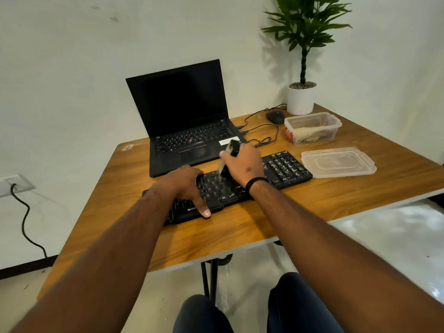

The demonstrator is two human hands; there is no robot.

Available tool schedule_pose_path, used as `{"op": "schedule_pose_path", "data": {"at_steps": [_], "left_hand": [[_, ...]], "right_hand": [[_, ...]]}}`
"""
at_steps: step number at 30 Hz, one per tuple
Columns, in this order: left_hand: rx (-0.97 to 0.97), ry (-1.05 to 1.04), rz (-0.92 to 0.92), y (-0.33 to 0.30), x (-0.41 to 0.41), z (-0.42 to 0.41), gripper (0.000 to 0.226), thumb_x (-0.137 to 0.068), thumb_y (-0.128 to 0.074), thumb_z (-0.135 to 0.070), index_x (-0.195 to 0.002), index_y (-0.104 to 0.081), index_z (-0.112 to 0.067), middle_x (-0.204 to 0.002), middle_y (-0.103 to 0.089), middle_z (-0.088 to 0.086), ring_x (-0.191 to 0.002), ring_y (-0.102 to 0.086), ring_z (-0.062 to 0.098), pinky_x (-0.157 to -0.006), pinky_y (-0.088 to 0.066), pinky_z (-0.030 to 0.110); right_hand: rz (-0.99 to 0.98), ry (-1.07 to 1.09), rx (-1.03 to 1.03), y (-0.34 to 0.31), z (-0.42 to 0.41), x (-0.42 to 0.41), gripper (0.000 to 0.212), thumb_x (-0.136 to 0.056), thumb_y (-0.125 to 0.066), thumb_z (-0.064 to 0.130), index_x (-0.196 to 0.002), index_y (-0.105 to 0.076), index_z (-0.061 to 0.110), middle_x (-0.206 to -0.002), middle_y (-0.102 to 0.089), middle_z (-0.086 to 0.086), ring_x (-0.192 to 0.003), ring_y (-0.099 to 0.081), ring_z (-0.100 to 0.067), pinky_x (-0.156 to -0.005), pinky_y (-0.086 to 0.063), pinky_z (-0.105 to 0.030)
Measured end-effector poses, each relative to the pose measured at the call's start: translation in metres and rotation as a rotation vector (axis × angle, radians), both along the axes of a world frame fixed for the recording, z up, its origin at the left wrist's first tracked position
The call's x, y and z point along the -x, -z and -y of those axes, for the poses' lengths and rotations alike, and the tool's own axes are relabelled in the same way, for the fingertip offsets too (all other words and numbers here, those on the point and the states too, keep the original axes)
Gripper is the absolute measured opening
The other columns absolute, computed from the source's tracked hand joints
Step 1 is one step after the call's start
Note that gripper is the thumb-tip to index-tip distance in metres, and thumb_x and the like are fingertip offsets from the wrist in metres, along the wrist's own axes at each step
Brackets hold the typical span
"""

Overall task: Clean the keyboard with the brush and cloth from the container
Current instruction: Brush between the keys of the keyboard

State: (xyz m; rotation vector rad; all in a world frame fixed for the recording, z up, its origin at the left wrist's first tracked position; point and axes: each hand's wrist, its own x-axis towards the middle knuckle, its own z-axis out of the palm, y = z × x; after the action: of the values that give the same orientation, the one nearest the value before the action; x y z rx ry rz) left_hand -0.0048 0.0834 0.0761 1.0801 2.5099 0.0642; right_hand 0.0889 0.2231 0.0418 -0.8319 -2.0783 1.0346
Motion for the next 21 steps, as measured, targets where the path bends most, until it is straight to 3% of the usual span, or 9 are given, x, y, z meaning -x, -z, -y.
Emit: {"op": "schedule_pose_path", "data": {"at_steps": [4, 6, 9, 11, 14, 18, 21], "left_hand": [[0.004, -0.015, -0.007, 0.001, 0.000, 0.001, 0.132, -0.039, -0.100, -0.047, -0.152, -0.037, -0.022, -0.153, -0.042, 0.003, -0.137, -0.044, 0.030, -0.111, -0.042, 0.047], [-0.003, -0.021, -0.007, 0.001, 0.000, 0.001, 0.138, -0.036, -0.100, -0.048, -0.154, -0.034, -0.023, -0.155, -0.039, 0.003, -0.139, -0.042, 0.031, -0.111, -0.042, 0.049], [-0.003, -0.024, -0.008, 0.001, 0.000, 0.001, 0.134, -0.039, -0.101, -0.044, -0.154, -0.034, -0.024, -0.153, -0.040, 0.003, -0.138, -0.042, 0.031, -0.111, -0.042, 0.047], [0.003, -0.025, -0.011, 0.002, 0.000, 0.001, 0.135, -0.039, -0.101, -0.044, -0.154, -0.033, -0.025, -0.155, -0.038, 0.004, -0.140, -0.040, 0.031, -0.111, -0.041, 0.049], [0.006, -0.035, -0.013, 0.003, 0.000, 0.000, 0.138, -0.038, -0.101, -0.045, -0.155, -0.030, -0.027, -0.158, -0.033, 0.004, -0.142, -0.037, 0.033, -0.112, -0.040, 0.051], [0.005, -0.037, 0.000, 0.003, 0.001, 0.000, 0.134, -0.039, -0.101, -0.044, -0.153, -0.033, -0.027, -0.153, -0.038, 0.003, -0.139, -0.040, 0.031, -0.111, -0.041, 0.050], [-0.004, -0.045, 0.013, 0.004, 0.001, 0.000, 0.134, -0.039, -0.101, -0.042, -0.153, -0.034, -0.026, -0.153, -0.039, 0.003, -0.138, -0.041, 0.031, -0.111, -0.041, 0.049]], "right_hand": [[0.118, -0.268, 0.087, -0.009, 0.002, -0.002, 0.026, -0.083, -0.074, 0.031, -0.072, -0.058, 0.014, -0.073, -0.063, -0.003, -0.060, -0.058, -0.013, -0.049, -0.048, -0.026], [0.103, -0.213, 0.063, -0.012, -0.005, -0.004, 0.024, -0.084, -0.074, 0.033, -0.077, -0.061, 0.014, -0.076, -0.064, -0.001, -0.063, -0.059, -0.010, -0.050, -0.046, -0.020], [0.022, -0.081, -0.002, -0.006, -0.001, -0.005, 0.027, -0.086, -0.072, 0.035, -0.070, -0.056, 0.020, -0.071, -0.060, 0.004, -0.062, -0.055, -0.005, -0.054, -0.040, -0.018], [0.070, -0.167, -0.060, -0.003, 0.007, -0.007, 0.032, -0.086, -0.071, 0.035, -0.066, -0.050, 0.021, -0.068, -0.056, 0.004, -0.060, -0.053, -0.006, -0.050, -0.037, -0.017], [0.144, -0.339, -0.046, -0.012, 0.004, -0.015, 0.029, -0.084, -0.074, 0.032, -0.066, -0.056, 0.018, -0.067, -0.060, 0.003, -0.058, -0.057, -0.008, -0.043, -0.040, -0.013], [0.037, -0.200, -0.051, -0.005, -0.001, -0.018, 0.027, -0.085, -0.072, 0.033, -0.070, -0.060, 0.015, -0.072, -0.065, -0.003, -0.065, -0.062, -0.013, -0.053, -0.049, -0.027], [0.071, -0.264, -0.035, 0.000, 0.002, -0.023, 0.028, -0.084, -0.073, 0.034, -0.069, -0.056, 0.017, -0.074, -0.064, -0.002, -0.068, -0.062, -0.014, -0.054, -0.047, -0.025]]}}
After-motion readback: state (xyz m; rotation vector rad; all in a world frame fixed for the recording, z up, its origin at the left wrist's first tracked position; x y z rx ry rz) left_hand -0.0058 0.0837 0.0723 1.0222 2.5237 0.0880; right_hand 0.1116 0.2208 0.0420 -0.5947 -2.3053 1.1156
